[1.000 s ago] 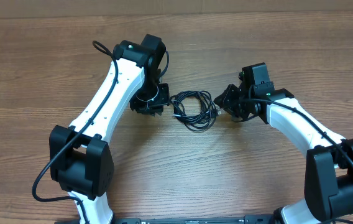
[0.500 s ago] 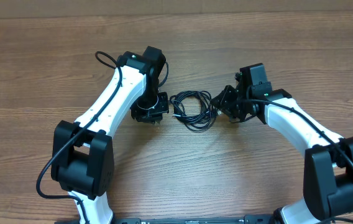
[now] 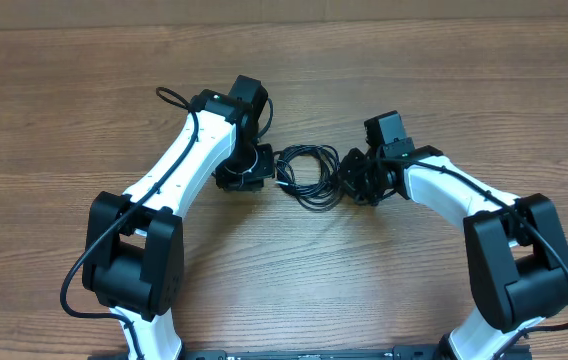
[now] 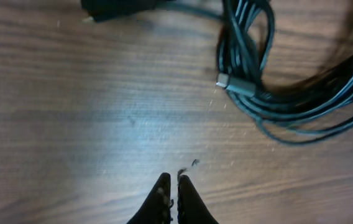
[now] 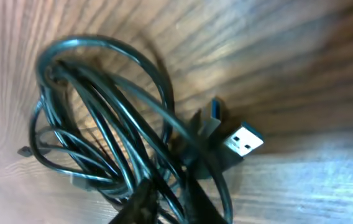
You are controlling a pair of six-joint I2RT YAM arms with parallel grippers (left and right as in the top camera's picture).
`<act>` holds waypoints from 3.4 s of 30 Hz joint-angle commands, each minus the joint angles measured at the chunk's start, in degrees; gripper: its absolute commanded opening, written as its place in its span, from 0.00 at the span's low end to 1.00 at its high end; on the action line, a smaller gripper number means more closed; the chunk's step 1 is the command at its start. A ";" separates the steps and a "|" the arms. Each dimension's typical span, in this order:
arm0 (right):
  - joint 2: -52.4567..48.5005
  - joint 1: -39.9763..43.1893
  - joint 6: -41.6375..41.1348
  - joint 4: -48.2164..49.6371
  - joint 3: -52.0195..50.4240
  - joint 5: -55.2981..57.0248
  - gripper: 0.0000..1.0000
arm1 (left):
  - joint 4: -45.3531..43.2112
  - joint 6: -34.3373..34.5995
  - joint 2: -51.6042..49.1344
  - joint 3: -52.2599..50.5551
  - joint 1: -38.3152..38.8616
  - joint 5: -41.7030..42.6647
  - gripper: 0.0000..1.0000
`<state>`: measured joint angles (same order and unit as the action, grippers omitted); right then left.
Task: Untangle cables
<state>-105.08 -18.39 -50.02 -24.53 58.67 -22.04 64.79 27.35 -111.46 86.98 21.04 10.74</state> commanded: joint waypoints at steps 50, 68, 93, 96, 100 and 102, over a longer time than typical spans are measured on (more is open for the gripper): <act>-0.50 -13.46 6.25 -14.29 9.90 6.08 0.40 | -8.13 2.69 -0.87 -14.95 0.37 -6.69 0.33; -0.50 -16.87 1.79 -13.09 9.84 11.78 0.07 | -10.67 -2.75 -0.87 -15.80 0.35 -5.03 0.04; -0.50 -19.17 -3.13 -9.73 5.33 8.11 0.04 | -0.92 -15.02 -0.85 -7.56 -1.20 -2.93 0.19; -0.50 -19.17 -3.15 -9.22 5.33 8.50 0.08 | -1.51 -12.96 -0.85 -6.99 -1.18 -2.73 0.32; -0.50 -19.17 -3.15 -9.14 5.33 8.50 0.12 | -1.77 -10.10 -0.87 -7.15 -1.18 -3.04 0.36; -0.50 -19.17 -3.13 -9.16 5.33 8.52 0.13 | -1.95 -7.10 -0.87 -7.48 -1.16 -4.09 0.34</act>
<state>-105.36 -37.34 -52.86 -34.06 64.31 -13.54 63.02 15.33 -111.68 78.98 20.14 7.11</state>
